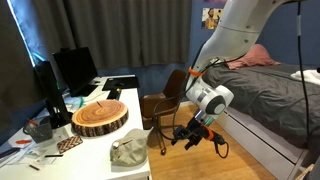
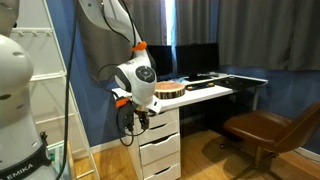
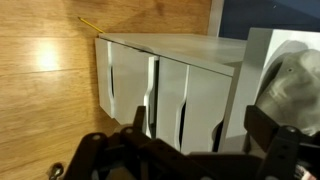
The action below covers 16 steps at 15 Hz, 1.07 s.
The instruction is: Open the top drawer
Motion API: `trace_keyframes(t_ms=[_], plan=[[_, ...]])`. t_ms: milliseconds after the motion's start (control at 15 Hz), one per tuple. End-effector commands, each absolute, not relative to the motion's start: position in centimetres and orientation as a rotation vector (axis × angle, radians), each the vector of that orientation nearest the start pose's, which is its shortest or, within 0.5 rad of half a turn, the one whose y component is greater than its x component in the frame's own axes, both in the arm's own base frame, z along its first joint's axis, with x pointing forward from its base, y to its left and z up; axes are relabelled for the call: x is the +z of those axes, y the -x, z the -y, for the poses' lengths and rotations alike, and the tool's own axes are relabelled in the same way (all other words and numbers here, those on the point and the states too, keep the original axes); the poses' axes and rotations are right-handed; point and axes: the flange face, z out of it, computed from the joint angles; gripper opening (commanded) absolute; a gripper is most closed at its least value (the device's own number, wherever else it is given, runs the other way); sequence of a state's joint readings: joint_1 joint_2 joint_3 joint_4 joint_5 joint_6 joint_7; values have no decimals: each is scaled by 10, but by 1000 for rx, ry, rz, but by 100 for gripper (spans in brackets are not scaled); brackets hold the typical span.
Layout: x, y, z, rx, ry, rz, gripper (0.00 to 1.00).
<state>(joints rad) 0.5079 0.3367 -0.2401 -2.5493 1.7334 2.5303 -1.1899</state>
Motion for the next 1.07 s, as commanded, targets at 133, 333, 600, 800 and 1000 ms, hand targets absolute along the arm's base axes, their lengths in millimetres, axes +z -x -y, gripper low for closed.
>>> trace_keyframes(t_ms=[133, 333, 600, 800, 1000], plan=[[28, -428, -96, -167, 2419, -242, 100], [-14, -456, -101, -186, 2405, -260, 100], [-32, -502, -119, -182, 2340, -271, 100], [-29, -495, -118, -190, 2365, -258, 100], [-31, -499, -119, -193, 2361, -261, 100]])
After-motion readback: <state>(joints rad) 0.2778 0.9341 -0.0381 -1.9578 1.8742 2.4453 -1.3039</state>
